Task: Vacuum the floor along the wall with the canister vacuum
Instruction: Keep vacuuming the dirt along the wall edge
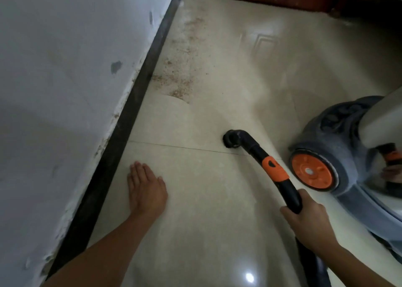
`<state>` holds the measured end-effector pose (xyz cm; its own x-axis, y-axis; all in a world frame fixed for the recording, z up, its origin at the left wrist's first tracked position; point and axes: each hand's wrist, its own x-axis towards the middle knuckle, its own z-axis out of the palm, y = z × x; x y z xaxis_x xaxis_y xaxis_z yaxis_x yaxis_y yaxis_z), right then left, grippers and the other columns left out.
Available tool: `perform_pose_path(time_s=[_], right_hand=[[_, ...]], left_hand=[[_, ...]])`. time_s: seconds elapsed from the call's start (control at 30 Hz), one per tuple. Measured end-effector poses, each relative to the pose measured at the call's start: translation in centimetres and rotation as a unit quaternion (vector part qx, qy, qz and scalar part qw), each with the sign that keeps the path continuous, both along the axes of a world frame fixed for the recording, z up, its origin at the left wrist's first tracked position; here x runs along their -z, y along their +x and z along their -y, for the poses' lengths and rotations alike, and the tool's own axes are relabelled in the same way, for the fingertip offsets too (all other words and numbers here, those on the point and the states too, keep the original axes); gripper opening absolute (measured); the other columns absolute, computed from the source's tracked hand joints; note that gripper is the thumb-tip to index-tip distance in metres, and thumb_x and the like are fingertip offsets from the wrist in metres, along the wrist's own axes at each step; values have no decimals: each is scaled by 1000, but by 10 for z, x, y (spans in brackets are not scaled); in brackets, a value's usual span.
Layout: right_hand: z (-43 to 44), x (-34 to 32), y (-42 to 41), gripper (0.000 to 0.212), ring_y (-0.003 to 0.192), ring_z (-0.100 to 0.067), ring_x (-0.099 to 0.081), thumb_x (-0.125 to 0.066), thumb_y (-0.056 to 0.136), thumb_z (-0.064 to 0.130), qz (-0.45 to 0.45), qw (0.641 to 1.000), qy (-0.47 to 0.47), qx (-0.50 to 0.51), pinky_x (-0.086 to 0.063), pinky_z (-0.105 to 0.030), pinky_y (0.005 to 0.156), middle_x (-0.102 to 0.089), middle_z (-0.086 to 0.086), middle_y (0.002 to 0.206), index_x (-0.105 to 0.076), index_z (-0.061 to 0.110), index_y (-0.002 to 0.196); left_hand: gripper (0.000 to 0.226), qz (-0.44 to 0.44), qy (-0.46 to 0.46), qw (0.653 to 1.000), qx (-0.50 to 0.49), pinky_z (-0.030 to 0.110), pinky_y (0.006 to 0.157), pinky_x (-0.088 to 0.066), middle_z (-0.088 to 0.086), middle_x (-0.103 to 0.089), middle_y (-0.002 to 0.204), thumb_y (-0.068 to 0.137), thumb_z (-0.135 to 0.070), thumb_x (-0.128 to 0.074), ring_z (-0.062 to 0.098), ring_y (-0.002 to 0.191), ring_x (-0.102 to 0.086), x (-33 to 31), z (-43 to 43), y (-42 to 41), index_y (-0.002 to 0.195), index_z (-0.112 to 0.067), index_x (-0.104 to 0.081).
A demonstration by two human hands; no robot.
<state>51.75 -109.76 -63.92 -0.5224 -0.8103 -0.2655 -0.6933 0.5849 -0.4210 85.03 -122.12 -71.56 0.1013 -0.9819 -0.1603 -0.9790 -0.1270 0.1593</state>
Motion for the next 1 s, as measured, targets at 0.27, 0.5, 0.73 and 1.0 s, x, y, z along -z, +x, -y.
perform_pose_path(time_s=[0.27,0.5,0.73,1.0], right_hand=[[28,-5,-10,31,58,-27,-65,-73,77,23,-10,999,-28,31,-54,-39,60,-64,-5,67,-52,21,99],[167,8,-13,27,78,-36,-66,-67,77,28,-12,997,-62,37,-55,-46,77,-68,-16,81,-54,15,98],[252,1,-6,23,48,-27,-62,-71,77,10,96,992,-78,-8,-56,-37,51,-65,-19,69,-57,7,95],[214,13,-13,24,35,-13,-54,-74,75,11,60,989,-39,-130,-43,-29,37,-58,-7,52,-53,22,79]], left_hand=[[62,-62,-40,997,-24,45,119,-8,24,-18,157,99,-30,-41,35,146,-11,4,84,-34,147,6,-25],[64,-21,-84,996,-34,49,118,-11,29,-25,152,96,-32,-42,40,144,-18,26,88,-43,144,8,-31],[65,-6,-74,997,-31,46,120,-7,25,-20,156,97,-36,-37,36,146,-14,26,90,-41,147,5,-26],[68,12,-61,997,-38,47,120,-10,24,-21,156,96,-40,-19,35,146,-15,19,91,-42,147,3,-27]])
